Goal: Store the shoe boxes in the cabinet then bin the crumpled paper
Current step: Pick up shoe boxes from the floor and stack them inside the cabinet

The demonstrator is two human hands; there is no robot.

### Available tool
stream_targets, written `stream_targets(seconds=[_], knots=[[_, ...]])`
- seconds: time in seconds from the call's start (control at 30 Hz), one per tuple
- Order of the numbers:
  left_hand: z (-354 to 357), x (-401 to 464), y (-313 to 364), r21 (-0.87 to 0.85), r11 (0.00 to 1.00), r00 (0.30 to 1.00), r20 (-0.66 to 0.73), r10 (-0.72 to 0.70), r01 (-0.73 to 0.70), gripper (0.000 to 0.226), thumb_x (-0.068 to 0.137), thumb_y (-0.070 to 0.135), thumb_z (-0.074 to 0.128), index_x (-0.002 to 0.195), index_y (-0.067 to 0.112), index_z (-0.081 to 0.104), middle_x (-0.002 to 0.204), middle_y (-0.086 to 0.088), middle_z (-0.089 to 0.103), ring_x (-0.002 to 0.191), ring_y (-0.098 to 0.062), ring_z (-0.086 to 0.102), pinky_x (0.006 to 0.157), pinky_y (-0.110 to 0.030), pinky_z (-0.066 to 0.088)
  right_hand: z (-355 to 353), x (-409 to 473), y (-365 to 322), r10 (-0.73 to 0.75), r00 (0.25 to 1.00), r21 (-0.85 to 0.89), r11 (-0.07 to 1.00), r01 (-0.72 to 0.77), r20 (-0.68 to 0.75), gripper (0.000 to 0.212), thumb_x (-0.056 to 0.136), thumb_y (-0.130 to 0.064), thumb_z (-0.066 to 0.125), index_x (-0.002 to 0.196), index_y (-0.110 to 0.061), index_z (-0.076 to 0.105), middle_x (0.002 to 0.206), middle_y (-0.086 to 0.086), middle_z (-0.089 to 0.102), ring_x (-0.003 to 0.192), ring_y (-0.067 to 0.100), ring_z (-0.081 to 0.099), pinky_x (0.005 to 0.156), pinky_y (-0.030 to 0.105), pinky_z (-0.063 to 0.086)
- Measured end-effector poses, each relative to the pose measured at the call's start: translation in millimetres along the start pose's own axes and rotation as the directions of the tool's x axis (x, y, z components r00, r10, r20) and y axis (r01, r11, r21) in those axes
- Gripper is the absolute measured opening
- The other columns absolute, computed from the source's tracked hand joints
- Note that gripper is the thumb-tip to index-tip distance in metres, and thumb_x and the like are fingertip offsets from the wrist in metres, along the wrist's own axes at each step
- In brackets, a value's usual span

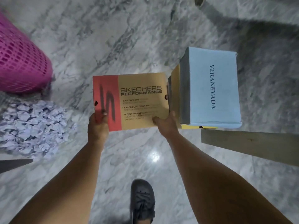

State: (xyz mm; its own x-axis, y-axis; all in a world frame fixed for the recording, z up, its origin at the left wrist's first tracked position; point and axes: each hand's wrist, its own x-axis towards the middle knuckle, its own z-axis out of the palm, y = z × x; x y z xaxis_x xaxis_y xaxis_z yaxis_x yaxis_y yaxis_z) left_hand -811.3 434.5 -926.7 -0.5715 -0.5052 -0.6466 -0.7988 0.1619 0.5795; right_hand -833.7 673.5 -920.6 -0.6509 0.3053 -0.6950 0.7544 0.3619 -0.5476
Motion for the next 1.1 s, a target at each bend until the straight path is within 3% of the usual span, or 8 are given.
stream_targets(seconds=[0.23,0.53,0.67,0.73,0.8,0.87,0.97,1.1], knots=[[-33.9,-29.5,-37.4,-0.178,0.981,0.997,0.041,-0.071,0.077,0.042,0.098,0.048,0.059,0.133,0.026,0.054,0.123,-0.004,0.069,0.107,-0.025,0.068,0.096,-0.053,0.057,-0.2,-44.0,24.6,-0.145,0.989,0.009,0.989,0.146,-0.043,0.063,0.087,-0.025,0.075,0.143,-0.025,0.047,0.126,-0.005,0.063,0.113,0.021,0.063,0.097,0.044,0.057],[-141.4,-155.5,-151.8,-0.441,0.884,0.984,-0.014,-0.179,0.154,0.026,0.086,0.05,0.065,0.11,0.041,0.061,0.121,-0.009,0.07,0.107,-0.026,0.069,0.096,-0.056,0.057,17.3,-201.5,45.7,-0.286,0.952,-0.163,0.94,0.3,0.107,0.07,0.09,-0.026,0.073,0.15,-0.032,0.039,0.127,-0.012,0.06,0.113,0.017,0.059,0.091,0.038,0.052],[-225.2,-237.5,-212.7,-0.6,0.783,0.959,-0.088,-0.269,0.165,0.022,0.093,0.036,0.064,0.115,0.038,0.061,0.12,-0.006,0.071,0.094,-0.02,0.07,0.079,-0.041,0.057,55.1,-303.2,57.1,-0.406,0.884,-0.269,0.847,0.459,0.231,0.069,0.089,-0.022,0.076,0.15,-0.026,0.042,0.135,0.001,0.063,0.119,0.028,0.062,0.091,0.036,0.049],[-269.3,-282.5,-244.0,-0.655,0.745,0.935,-0.17,-0.312,0.129,0.029,0.096,0.029,0.061,0.125,0.029,0.061,0.121,-0.005,0.071,0.094,-0.015,0.069,0.076,-0.032,0.054,74.8,-359.2,70.1,-0.436,0.852,-0.268,0.817,0.51,0.292,0.069,0.086,-0.028,0.08,0.146,-0.032,0.045,0.132,0.004,0.068,0.115,0.03,0.067,0.092,0.044,0.056],[-318.0,-325.5,-277.5,-0.695,0.714,0.893,-0.261,-0.366,0.09,0.031,0.1,0.021,0.057,0.13,0.025,0.062,0.121,-0.003,0.071,0.099,-0.012,0.068,0.074,-0.026,0.051,102.2,-418.6,77.4,-0.441,0.831,-0.278,0.797,0.536,0.339,0.067,0.083,-0.033,0.082,0.14,-0.041,0.046,0.124,0.005,0.072,0.107,0.033,0.071,0.088,0.051,0.058],[-357.6,-354.6,-291.2,-0.719,0.694,0.857,-0.333,-0.393,0.039,0.032,0.1,0.021,0.055,0.131,0.026,0.062,0.122,0.0,0.071,0.101,-0.01,0.066,0.072,-0.019,0.049,123.5,-464.5,75.7,-0.451,0.815,-0.253,0.794,0.553,0.365,0.065,0.083,-0.03,0.083,0.137,-0.044,0.049,0.114,0.009,0.075,0.09,0.029,0.073,0.078,0.043,0.057],[-457.3,-390.9,-312.0,-0.711,0.694,0.746,-0.522,-0.413,-0.113,0.033,0.099,0.024,0.058,0.131,0.023,0.063,0.12,0.002,0.071,0.097,-0.011,0.066,0.065,-0.004,0.044,182.5,-555.2,41.2,-0.535,0.703,-0.17,0.727,0.666,0.468,0.067,0.083,-0.024,0.083,0.141,-0.034,0.052,0.106,0.009,0.077,0.078,0.018,0.072,0.068,0.033,0.05],[-577.8,-413.1,-316.6,-0.646,0.663,0.549,-0.733,-0.401,-0.378,0.046,0.088,0.039,0.067,0.129,0.019,0.063,0.122,-0.005,0.07,0.109,-0.018,0.066,0.086,-0.024,0.053,265.0,-653.2,-37.8,-0.653,0.511,0.012,0.623,0.782,0.559,0.057,0.083,-0.034,0.082,0.134,-0.026,0.058,0.104,0.001,0.073,0.09,0.019,0.069,0.077,0.038,0.053]])
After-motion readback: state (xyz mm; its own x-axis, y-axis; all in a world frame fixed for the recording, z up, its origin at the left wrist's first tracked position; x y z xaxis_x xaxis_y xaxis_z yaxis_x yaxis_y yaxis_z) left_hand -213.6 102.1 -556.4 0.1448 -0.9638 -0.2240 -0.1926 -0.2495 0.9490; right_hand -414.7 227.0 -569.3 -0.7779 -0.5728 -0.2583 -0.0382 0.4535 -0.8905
